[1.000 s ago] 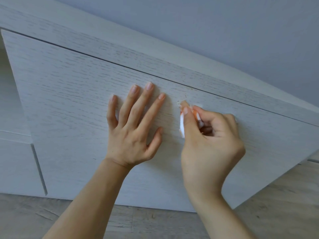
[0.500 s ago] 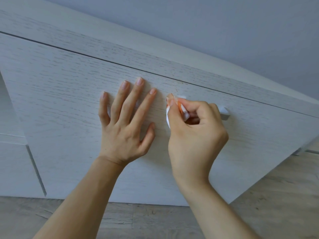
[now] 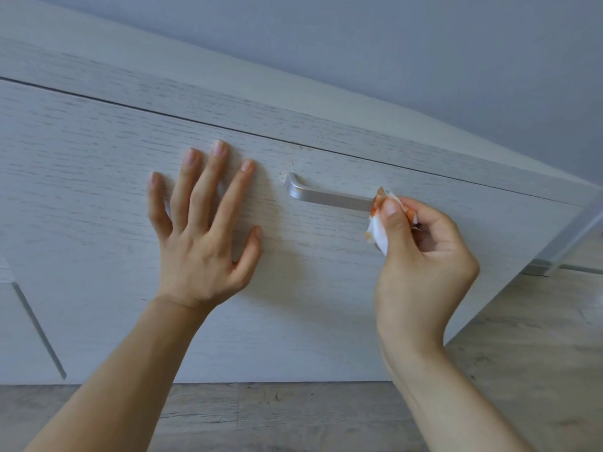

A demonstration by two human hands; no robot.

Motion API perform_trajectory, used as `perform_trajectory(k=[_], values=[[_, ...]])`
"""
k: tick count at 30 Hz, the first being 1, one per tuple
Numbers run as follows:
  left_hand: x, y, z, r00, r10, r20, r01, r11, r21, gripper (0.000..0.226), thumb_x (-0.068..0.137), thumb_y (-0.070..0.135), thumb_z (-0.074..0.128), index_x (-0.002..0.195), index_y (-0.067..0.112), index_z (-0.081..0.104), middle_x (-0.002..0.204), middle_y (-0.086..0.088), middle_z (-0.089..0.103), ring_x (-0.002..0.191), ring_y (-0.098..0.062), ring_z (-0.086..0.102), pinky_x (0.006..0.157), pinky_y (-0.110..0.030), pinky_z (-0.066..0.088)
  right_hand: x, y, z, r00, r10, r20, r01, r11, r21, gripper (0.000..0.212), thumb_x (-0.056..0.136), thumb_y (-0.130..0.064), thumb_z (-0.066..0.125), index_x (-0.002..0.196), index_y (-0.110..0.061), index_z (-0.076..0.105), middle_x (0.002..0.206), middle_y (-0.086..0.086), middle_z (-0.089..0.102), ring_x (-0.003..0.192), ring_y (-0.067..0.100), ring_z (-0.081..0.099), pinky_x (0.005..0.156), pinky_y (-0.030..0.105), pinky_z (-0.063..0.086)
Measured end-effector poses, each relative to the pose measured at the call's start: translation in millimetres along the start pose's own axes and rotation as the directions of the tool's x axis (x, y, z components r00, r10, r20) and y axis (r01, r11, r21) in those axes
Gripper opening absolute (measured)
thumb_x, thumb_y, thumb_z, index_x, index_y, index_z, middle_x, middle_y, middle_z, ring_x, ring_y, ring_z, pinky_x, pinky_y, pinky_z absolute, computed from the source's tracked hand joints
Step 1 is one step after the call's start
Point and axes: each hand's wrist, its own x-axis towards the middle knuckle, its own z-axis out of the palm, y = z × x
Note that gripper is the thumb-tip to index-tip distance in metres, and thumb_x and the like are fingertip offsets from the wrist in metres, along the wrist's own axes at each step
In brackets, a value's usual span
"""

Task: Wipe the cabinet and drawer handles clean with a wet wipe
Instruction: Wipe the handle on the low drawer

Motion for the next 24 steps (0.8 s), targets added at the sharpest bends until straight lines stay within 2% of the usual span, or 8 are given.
perform_trajectory(k=[4, 6, 9, 13, 15, 20, 24], values=[[-0.2, 1.1, -0.7, 1.0, -0.003, 0.006, 0.003, 1.0, -0.009, 0.064, 0.088, 0.038, 0.044, 0.146, 0.015, 0.029, 0.151, -0.01, 0.02, 0.142, -0.03, 0.012, 0.115, -0.045, -0.003, 14.6, 3.8, -7.6, 0.996, 0.069, -0.059, -0.07, 0.998, 0.001, 0.007, 0.088, -0.017, 0.065, 0.092, -0.014, 0.07, 0.087, 0.01, 0.071, 0.078, 0.019, 0.068, 0.071, 0.027, 0.053], [-0.3, 0.6, -1.2, 1.0, -0.001, 0.005, 0.001, 1.0, -0.01, 0.064, 0.089, 0.039, 0.044, 0.146, 0.015, 0.029, 0.151, -0.011, 0.02, 0.142, -0.031, 0.012, 0.115, -0.046, -0.002, 20.0, 3.1, -6.6, 0.996, 0.084, -0.018, -0.084, 0.996, 0.027, 0.01, 0.089, -0.016, 0.064, 0.095, -0.011, 0.071, 0.082, 0.001, 0.07, 0.075, 0.01, 0.065, 0.071, 0.02, 0.05], [-0.3, 0.6, -2.0, 1.0, 0.008, 0.005, -0.007, 1.0, -0.01, 0.064, 0.089, 0.038, 0.044, 0.146, 0.014, 0.03, 0.151, -0.012, 0.021, 0.142, -0.032, 0.014, 0.115, -0.046, -0.001, 21.9, 0.1, -4.2, 0.993, 0.098, 0.062, -0.101, 0.994, 0.044, 0.014, 0.092, -0.019, 0.06, 0.089, -0.014, 0.073, 0.068, -0.014, 0.066, 0.066, -0.001, 0.06, 0.071, 0.013, 0.05], [-0.7, 2.4, -3.5, 1.0, 0.003, 0.022, -0.003, 1.0, -0.01, 0.065, 0.088, 0.039, 0.045, 0.146, 0.013, 0.03, 0.151, -0.012, 0.022, 0.142, -0.033, 0.013, 0.115, -0.049, 0.0, 19.6, -3.4, -6.7, 0.985, 0.073, 0.153, -0.063, 0.996, -0.07, 0.01, 0.09, -0.024, 0.062, 0.089, -0.031, 0.069, 0.086, -0.007, 0.07, 0.077, 0.002, 0.065, 0.072, 0.011, 0.046], [-0.5, 3.9, -4.8, 1.0, 0.005, 0.029, -0.005, 1.0, -0.007, 0.065, 0.088, 0.039, 0.044, 0.146, 0.013, 0.029, 0.151, -0.013, 0.022, 0.141, -0.033, 0.014, 0.115, -0.05, 0.001, 16.7, -5.5, -12.1, 0.986, 0.049, 0.158, -0.036, 0.996, -0.086, 0.016, 0.09, -0.021, 0.062, 0.085, -0.035, 0.068, 0.084, -0.004, 0.069, 0.074, 0.001, 0.064, 0.071, 0.011, 0.044], [-0.6, 4.1, -8.4, 0.999, -0.002, 0.053, 0.002, 1.0, 0.007, 0.066, 0.087, 0.038, 0.045, 0.146, 0.013, 0.029, 0.151, -0.015, 0.025, 0.142, -0.034, 0.015, 0.114, -0.052, 0.004, -12.4, -10.0, -7.8, 0.974, -0.043, 0.22, 0.056, 0.997, -0.052, 0.01, 0.082, -0.012, 0.071, 0.089, -0.018, 0.075, 0.081, -0.004, 0.068, 0.071, -0.001, 0.065, 0.069, 0.008, 0.045], [0.1, 3.1, -15.4, 0.995, 0.007, 0.102, -0.008, 1.0, 0.012, 0.066, 0.086, 0.037, 0.046, 0.146, 0.014, 0.029, 0.152, -0.013, 0.024, 0.143, -0.029, 0.015, 0.113, -0.054, 0.009, -23.0, -22.4, 15.2, 0.954, -0.199, 0.223, 0.216, 0.975, -0.053, 0.01, 0.079, -0.012, 0.074, 0.089, -0.013, 0.075, 0.079, -0.003, 0.068, 0.068, 0.004, 0.061, 0.067, 0.006, 0.043]])
